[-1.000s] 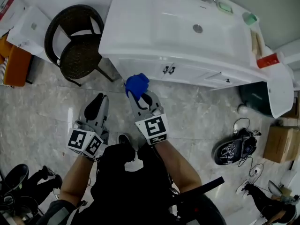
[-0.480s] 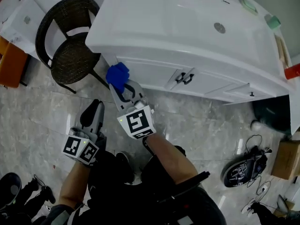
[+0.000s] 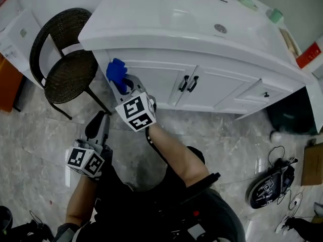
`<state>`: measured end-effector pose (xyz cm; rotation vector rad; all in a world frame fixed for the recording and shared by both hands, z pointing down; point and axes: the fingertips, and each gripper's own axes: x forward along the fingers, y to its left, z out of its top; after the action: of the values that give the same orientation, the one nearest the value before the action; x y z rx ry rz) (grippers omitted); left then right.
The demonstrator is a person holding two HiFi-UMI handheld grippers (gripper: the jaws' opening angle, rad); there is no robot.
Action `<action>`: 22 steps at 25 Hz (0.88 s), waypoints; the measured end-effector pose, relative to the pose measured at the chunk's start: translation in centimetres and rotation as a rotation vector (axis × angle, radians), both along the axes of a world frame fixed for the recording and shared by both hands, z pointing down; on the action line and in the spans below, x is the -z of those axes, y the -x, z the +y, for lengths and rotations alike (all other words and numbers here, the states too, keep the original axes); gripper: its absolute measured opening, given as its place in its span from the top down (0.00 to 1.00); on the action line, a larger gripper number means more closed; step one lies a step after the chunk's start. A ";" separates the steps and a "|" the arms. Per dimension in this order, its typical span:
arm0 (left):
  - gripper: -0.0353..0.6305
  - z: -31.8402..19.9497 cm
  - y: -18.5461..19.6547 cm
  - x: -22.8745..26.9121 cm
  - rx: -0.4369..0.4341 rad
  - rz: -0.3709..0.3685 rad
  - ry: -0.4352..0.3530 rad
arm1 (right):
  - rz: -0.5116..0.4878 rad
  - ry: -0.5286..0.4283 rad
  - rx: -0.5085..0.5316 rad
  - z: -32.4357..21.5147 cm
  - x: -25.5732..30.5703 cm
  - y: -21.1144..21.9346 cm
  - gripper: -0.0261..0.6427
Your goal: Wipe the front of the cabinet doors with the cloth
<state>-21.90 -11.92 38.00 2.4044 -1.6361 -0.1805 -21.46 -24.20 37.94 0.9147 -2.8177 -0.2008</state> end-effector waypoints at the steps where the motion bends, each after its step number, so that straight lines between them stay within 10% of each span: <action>1: 0.85 0.0 -0.1 -0.2 -0.001 -0.003 -0.006 | 0.012 -0.001 -0.020 -0.5 -0.3 -0.5 0.88; 22: 0.85 -3.8 -13.1 -2.8 -0.301 0.037 -0.028 | -0.019 0.029 -0.617 -3.3 0.1 -28.1 0.88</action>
<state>-8.85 -15.76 40.83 2.6133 -1.2433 -0.1950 6.67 -27.52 37.80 1.7130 -2.3946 -0.0641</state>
